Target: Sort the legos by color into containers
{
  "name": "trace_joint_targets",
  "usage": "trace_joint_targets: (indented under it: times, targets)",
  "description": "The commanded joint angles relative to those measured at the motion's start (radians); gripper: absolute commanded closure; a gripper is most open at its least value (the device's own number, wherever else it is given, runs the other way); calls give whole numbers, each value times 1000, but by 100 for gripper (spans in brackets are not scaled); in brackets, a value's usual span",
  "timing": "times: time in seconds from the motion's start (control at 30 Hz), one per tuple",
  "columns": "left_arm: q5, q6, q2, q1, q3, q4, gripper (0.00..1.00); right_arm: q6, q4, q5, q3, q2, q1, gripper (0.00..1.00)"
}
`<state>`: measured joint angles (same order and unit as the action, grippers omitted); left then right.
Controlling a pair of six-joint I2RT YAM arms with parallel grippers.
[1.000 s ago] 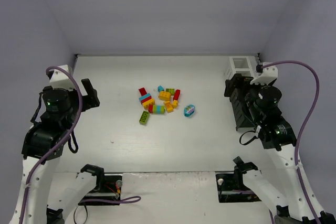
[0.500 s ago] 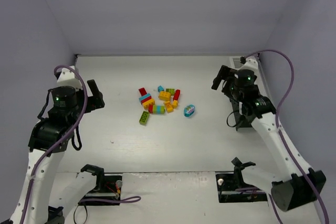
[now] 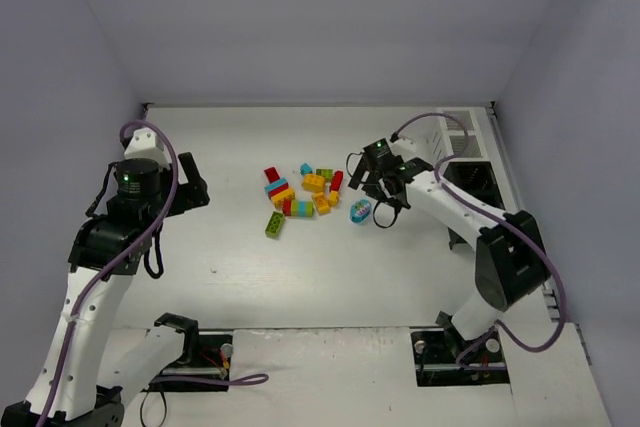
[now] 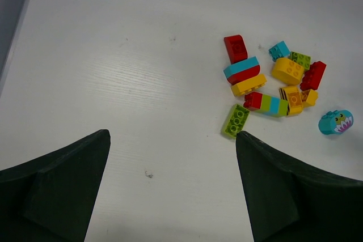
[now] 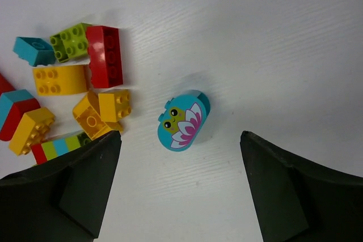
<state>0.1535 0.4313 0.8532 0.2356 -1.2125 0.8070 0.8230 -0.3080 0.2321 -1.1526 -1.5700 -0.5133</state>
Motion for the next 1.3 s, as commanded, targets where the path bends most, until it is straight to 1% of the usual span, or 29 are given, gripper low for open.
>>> trace_joint_targets:
  times: [0.0, 0.17, 0.4, 0.57, 0.6, 0.67, 0.7, 0.77, 0.8, 0.87, 0.9, 0.93, 0.97, 1.03, 1.07, 1.13, 1.17, 1.2, 1.23, 1.27]
  targets:
    - [-22, 14, 1, 4, -18, -29, 15, 168, -29, 39, -45, -83, -14, 17]
    - [-45, 11, 0, 4, 7, -38, 15, 238, -33, 38, -64, -200, -33, 20]
    - [-72, 12, -16, 5, 28, -29, 15, 263, -36, 73, -113, -289, -34, 26]
    - [-71, 12, -26, 11, 50, -17, 15, 252, -42, 50, -137, -335, -36, 39]
    - [-72, 12, -29, 11, 50, -17, 15, 254, -42, 49, -134, -337, -36, 40]
    - [-65, 7, -36, 13, 54, -14, 15, 254, -42, 42, -128, -341, -34, 47]
    - [-62, 6, -40, 16, 56, -11, 15, 251, -42, 39, -127, -343, -34, 52]
    - [-51, 0, -48, 19, 59, -8, 15, 235, -42, 30, -124, -343, -34, 60]
    - [-48, -2, -57, 22, 59, -6, 15, 229, -42, 27, -124, -344, -34, 69]
    - [-48, -3, -65, 25, 68, -6, 15, 216, -40, 26, -124, -341, -34, 80]
    - [-48, -3, -74, 30, 71, -6, 15, 194, -42, 32, -133, -340, -34, 92]
    - [-48, -2, -78, 31, 74, -5, 15, 179, -42, 39, -139, -332, -34, 98]
    - [-48, -2, -88, 33, 80, -5, 15, 144, -42, 68, -148, -325, -34, 100]
    - [-49, 0, -97, 36, 88, -6, 15, 88, -40, 120, -188, -299, -34, 100]
    - [-49, 0, -105, 37, 97, -8, 15, 58, -37, 194, -205, -288, -34, 100]
    - [-42, -3, -106, 37, 102, -9, 15, -53, -16, 271, -252, -246, -33, 100]
    - [-39, -3, -106, 37, 105, -9, 15, -94, 21, 310, -263, -230, -33, 100]
    - [-37, -5, -108, 37, 103, -12, 15, -190, 55, 381, -272, -214, -25, 100]
    - [-35, -5, -108, 37, 105, -15, 15, -244, 141, 406, -277, -179, -19, 100]
    - [-34, -6, -109, 37, 107, -22, 15, -293, 189, 426, -274, -161, -8, 100]
